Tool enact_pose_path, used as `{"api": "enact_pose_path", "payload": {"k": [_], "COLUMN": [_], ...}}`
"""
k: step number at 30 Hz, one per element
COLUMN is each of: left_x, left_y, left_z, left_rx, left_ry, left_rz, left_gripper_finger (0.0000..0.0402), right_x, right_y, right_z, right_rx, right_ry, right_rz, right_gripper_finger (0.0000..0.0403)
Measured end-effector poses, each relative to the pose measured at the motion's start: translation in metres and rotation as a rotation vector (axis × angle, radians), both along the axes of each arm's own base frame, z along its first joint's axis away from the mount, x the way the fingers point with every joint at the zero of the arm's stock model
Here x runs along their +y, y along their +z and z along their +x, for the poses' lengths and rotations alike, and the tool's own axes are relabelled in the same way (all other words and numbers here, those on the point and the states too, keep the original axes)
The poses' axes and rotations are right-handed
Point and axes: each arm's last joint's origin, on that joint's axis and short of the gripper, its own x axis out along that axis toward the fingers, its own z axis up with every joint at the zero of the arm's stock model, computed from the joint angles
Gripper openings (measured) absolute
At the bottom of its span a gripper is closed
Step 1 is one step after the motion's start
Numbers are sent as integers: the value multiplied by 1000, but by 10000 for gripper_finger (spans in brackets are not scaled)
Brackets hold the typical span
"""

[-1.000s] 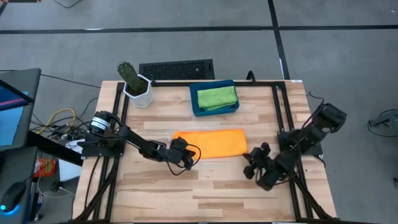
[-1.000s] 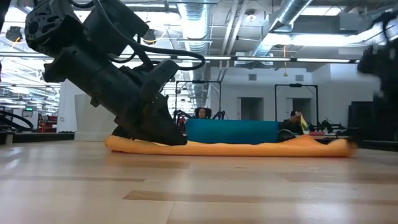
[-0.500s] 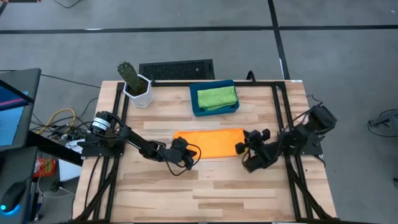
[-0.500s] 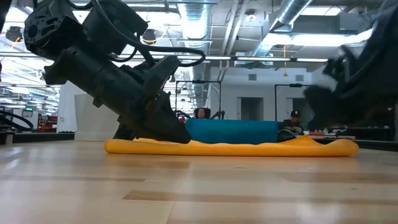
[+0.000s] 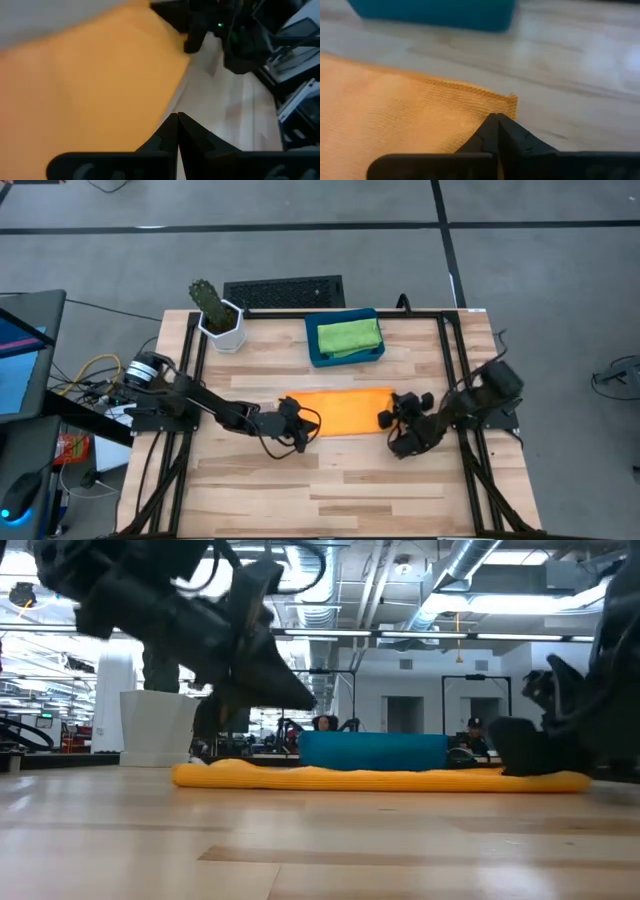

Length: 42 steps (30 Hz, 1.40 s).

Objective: Fold microfiber towels
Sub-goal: Fold the orange microfiber cloth

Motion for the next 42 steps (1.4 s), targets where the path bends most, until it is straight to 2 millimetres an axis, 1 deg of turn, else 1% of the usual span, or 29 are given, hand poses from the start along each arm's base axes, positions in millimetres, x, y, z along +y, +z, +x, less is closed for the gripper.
{"api": "enact_pose_path", "payload": {"k": [2, 4, 8, 10, 12, 14, 16, 18, 20, 22, 24, 26, 29, 33, 38, 42], "left_x": [2, 5, 7, 7, 6, 6, 6, 7, 10, 12, 14, 13, 13, 12, 13, 13], "left_y": [9, 14, 20, 21, 22, 21, 22, 22, 23, 23, 23, 23, 23, 22, 18, 18], "left_z": [-4, -9, -11, -10, -8, -8, -7, -7, -6, -5, -5, -5, -5, -5, -7, -7], "left_rx": [17, 42, 23, 9, -12, -10, -22, -25, -37, -37, -36, -33, -29, -15, 22, 26], "left_ry": [16, 50, 116, 117, 102, 89, 96, 102, 113, 120, 125, 121, 102, 82, 83, 83], "left_rz": [44, 81, 117, 112, 98, 77, 49, 47, 44, 43, 44, 44, 36, 36, 45, 49], "left_gripper_finger": [0, 0, 0, 0, 0, 0, 0, 0, 0, 0, 0, 0, 0, 0, 0, 0], "right_x": [-1, -1, 6, 10, 11, 11, 10, 7, 0, -3, -4, 0, 5, 8, 10, 12], "right_y": [13, 32, 68, 84, 98, 106, 111, 113, 109, 106, 103, 100, 95, 88, 73, 71], "right_z": [-3, -6, -10, -12, -15, -17, -20, -23, -30, -30, -27, -21, -17, -17, -16, -11], "right_rx": [30, 21, 0, 32, 100, 144, 155, 170, 191, 189, 194, 178, 178, 208, 318, 340], "right_ry": [-10, 3, 93, 167, 251, 316, 340, 295, 165, 76, 49, 68, 77, 44, -8, -14], "right_rz": [29, 25, 119, 243, 415, 556, 637, 665, 669, 691, 722, 752, 792, 785, 756, 748], "right_gripper_finger": [30, 30, 27, 28, 36, 52, 72, 94, 118, 143, 170, 195, 221, 229, 216, 206]}}
